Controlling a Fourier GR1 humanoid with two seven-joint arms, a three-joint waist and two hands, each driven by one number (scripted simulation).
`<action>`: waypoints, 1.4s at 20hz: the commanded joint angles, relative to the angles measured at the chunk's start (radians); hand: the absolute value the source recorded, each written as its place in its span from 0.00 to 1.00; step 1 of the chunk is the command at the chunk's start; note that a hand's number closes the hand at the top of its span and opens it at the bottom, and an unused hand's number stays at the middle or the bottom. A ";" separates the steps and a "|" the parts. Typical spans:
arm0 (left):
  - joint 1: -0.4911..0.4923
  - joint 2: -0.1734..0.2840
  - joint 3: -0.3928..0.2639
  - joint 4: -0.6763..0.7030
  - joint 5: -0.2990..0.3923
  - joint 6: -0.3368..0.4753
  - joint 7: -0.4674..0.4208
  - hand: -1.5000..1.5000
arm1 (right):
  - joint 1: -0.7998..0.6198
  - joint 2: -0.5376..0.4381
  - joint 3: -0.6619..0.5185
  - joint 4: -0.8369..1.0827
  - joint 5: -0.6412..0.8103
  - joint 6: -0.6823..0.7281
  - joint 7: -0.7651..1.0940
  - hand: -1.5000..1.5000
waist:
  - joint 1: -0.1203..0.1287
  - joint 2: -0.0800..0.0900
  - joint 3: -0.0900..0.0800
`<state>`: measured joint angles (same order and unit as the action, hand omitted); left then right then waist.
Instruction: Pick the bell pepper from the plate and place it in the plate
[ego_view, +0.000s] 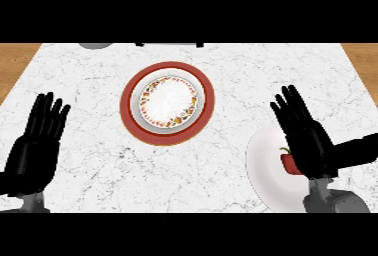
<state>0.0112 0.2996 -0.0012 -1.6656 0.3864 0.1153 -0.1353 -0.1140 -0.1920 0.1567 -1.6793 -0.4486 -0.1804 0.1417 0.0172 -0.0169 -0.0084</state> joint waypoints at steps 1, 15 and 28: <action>0.006 0.019 -0.010 -0.034 -0.044 0.047 0.093 0.50 | 0.002 -0.057 -0.022 -0.068 -0.053 0.122 0.011 1.00 | -0.017 0.015 0.009; 0.036 0.025 -0.132 0.165 -0.205 0.130 0.250 0.50 | 0.084 -0.202 -0.101 0.103 0.101 0.439 -0.590 0.00 | -0.036 0.041 0.023; -0.035 -0.038 -0.213 0.188 -0.299 0.198 0.334 0.50 | 0.013 -0.486 -0.063 0.407 0.697 0.402 -1.125 0.00 | -0.004 0.021 0.011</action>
<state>-0.0301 0.2903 -0.1759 -1.4657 0.1245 0.2831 0.1796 -0.0820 -0.6373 0.0850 -1.3505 0.0919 0.2932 -0.8477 0.0071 0.0073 0.0041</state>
